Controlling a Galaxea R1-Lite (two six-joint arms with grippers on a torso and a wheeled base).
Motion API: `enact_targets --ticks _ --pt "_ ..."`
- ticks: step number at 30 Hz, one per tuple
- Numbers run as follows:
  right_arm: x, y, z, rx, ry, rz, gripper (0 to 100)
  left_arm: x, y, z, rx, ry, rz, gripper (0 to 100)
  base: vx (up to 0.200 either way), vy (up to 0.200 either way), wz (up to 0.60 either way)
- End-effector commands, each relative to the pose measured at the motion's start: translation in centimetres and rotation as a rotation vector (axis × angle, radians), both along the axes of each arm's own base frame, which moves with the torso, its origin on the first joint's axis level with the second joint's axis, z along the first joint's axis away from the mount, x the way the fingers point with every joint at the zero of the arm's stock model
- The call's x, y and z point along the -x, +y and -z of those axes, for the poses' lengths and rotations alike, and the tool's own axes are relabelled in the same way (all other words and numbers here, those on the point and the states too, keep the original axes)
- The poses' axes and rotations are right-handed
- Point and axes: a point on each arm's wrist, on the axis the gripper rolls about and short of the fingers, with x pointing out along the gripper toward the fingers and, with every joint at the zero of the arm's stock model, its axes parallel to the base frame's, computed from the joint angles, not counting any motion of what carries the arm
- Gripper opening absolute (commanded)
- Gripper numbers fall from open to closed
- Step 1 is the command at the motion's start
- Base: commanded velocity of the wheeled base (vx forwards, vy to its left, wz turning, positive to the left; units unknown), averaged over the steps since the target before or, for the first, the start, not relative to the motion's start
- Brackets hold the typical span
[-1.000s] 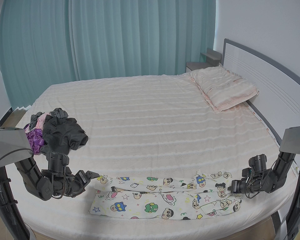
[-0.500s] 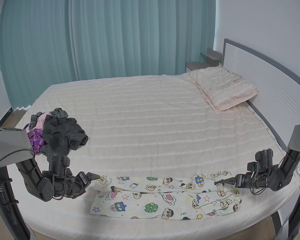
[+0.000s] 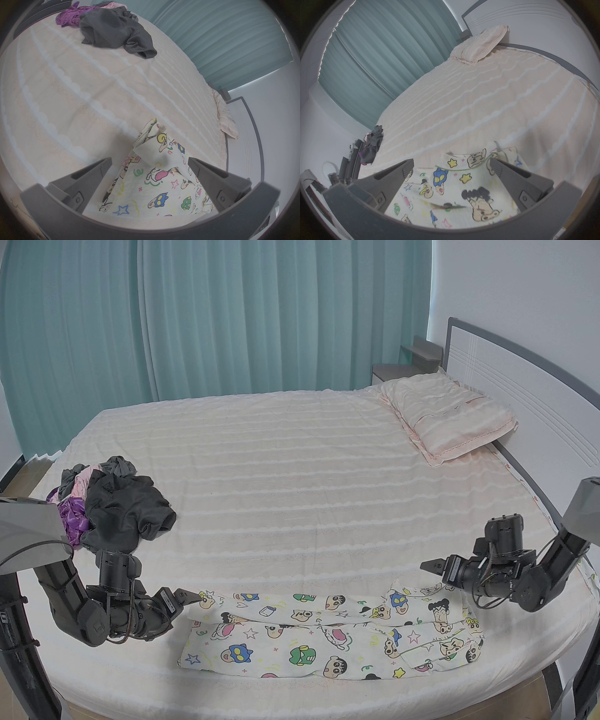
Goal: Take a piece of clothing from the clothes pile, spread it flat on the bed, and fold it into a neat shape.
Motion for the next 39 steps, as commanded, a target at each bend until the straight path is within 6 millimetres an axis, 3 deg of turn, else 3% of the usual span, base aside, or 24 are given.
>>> enact_targets --ticks 1,3,17,23,26,32,36,39 --pt "-1.5 3.5 5.4 0.064 0.066 -0.002 100 0.3 0.0 0.4 0.000 -0.001 0.000 100 0.000 0.000 0.00" --pt "-1.4 3.8 6.1 0.083 0.080 0.005 100 0.3 0.0 0.5 0.000 -0.011 0.001 100 0.000 0.000 0.00" --pt "-0.1 3.3 6.2 0.113 0.114 0.027 100 0.3 0.0 0.6 0.000 -0.015 0.006 100 0.000 0.000 0.00" --pt "-0.2 4.0 2.5 0.090 0.001 0.022 100 0.3 0.0 0.6 -0.001 -0.013 0.004 100 0.000 0.000 0.00" --pt "-0.1 4.7 1.9 0.084 -0.020 0.004 100 0.3 0.0 0.6 -0.001 -0.013 0.004 100 0.000 0.000 0.00" --pt "0.4 7.2 4.1 0.098 0.025 -0.073 100 0.4 0.0 0.6 -0.002 -0.012 0.007 100 0.000 0.000 0.00" --pt "0.2 7.3 4.2 0.090 0.034 -0.086 100 0.4 0.0 0.6 -0.002 -0.012 0.007 100 0.000 0.000 0.00" --pt "0.3 7.2 5.5 0.125 0.105 -0.099 100 0.4 0.0 0.6 -0.003 -0.013 0.008 100 0.000 0.000 0.00"
